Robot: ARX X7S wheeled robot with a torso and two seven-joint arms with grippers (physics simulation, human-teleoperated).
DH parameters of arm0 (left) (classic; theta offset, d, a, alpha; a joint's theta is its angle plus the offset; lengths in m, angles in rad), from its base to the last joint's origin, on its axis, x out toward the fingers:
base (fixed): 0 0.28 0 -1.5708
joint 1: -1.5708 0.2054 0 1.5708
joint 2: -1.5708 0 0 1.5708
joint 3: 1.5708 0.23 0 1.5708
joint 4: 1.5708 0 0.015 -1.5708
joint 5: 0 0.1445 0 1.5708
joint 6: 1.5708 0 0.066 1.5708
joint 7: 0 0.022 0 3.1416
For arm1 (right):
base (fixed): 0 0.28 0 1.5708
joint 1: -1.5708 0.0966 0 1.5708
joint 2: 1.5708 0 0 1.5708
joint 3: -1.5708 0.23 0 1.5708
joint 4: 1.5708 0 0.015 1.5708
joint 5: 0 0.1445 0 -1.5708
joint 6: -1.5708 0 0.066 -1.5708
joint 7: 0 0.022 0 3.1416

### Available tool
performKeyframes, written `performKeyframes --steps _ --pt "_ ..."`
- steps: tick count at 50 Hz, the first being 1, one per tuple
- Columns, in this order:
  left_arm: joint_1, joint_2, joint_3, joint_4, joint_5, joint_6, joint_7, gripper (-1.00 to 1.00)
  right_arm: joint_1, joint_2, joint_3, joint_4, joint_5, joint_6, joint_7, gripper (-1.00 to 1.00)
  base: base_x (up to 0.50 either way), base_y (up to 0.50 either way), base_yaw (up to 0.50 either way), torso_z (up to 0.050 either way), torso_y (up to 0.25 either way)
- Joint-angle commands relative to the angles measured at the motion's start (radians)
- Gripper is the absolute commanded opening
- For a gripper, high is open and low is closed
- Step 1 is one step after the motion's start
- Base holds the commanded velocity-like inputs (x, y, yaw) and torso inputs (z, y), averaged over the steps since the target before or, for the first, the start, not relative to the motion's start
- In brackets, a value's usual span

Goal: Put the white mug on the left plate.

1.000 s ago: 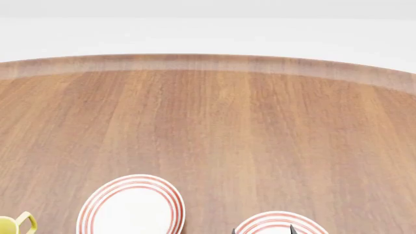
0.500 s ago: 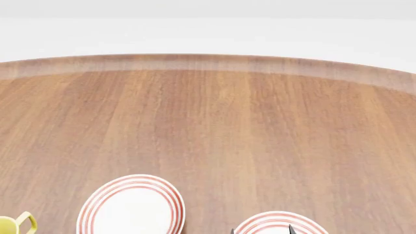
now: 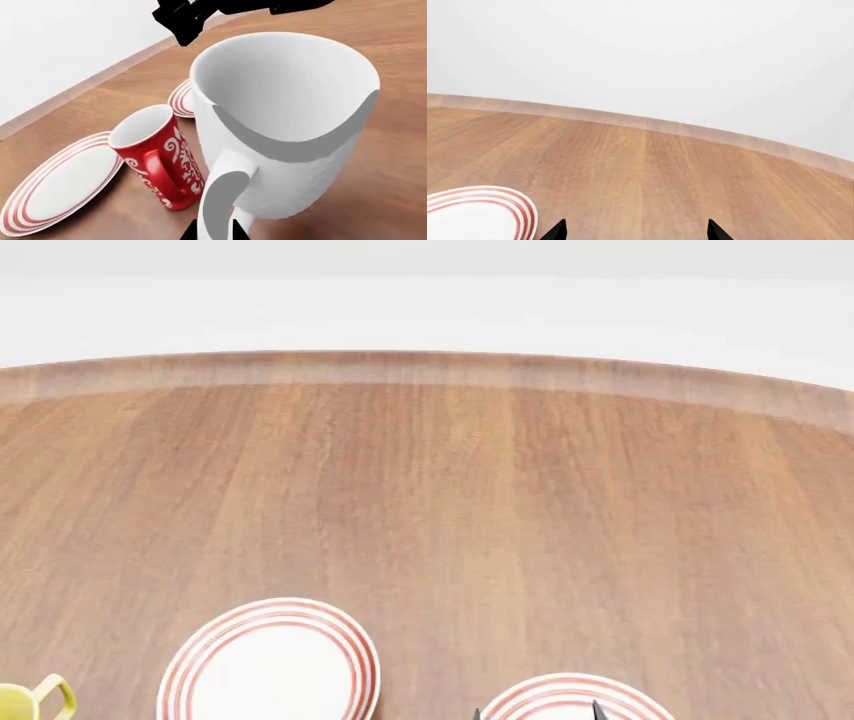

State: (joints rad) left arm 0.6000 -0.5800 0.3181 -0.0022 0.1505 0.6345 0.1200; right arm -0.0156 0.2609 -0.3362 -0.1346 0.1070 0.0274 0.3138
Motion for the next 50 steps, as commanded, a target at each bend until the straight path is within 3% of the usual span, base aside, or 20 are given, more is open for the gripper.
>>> performKeyframes --steps 1,13,18,25,34,45,50 --pt "0.084 -0.036 -0.054 0.083 -0.015 0.056 -0.064 -1.00 0.000 0.004 -0.002 0.003 0.004 -0.005 0.004 1.00 0.00 0.00 0.00 0.000 0.000" --pt "0.180 -0.080 -0.124 0.158 -0.012 0.124 -0.163 -1.00 0.005 0.006 -0.008 0.007 0.005 -0.004 0.008 1.00 0.00 0.00 0.00 0.000 0.000" --pt "0.183 -0.159 -0.069 0.187 -0.053 0.156 -0.263 -1.00 0.004 0.007 -0.011 0.004 0.006 -0.002 0.010 1.00 0.00 0.00 0.00 0.000 0.000" --pt "0.170 -0.195 -0.049 0.222 -0.147 0.162 -0.305 -1.00 0.007 0.009 -0.013 0.008 0.008 -0.004 0.011 1.00 0.00 0.00 0.00 0.000 0.000" --pt "0.168 -0.210 -0.060 0.238 -0.166 0.201 -0.352 -1.00 0.013 0.010 -0.024 0.021 0.001 -0.011 0.011 1.00 0.00 0.00 0.00 0.000 0.000" --pt "0.055 -0.204 -0.062 0.270 -0.394 0.226 -0.409 -1.00 0.017 0.012 -0.023 0.026 0.008 -0.013 0.015 1.00 0.00 0.00 0.00 0.000 0.000" --pt "0.008 -0.192 -0.043 0.278 -0.420 0.175 -0.411 -1.00 0.015 0.014 -0.025 0.022 0.007 -0.012 0.018 1.00 0.00 0.00 0.00 0.000 0.000"
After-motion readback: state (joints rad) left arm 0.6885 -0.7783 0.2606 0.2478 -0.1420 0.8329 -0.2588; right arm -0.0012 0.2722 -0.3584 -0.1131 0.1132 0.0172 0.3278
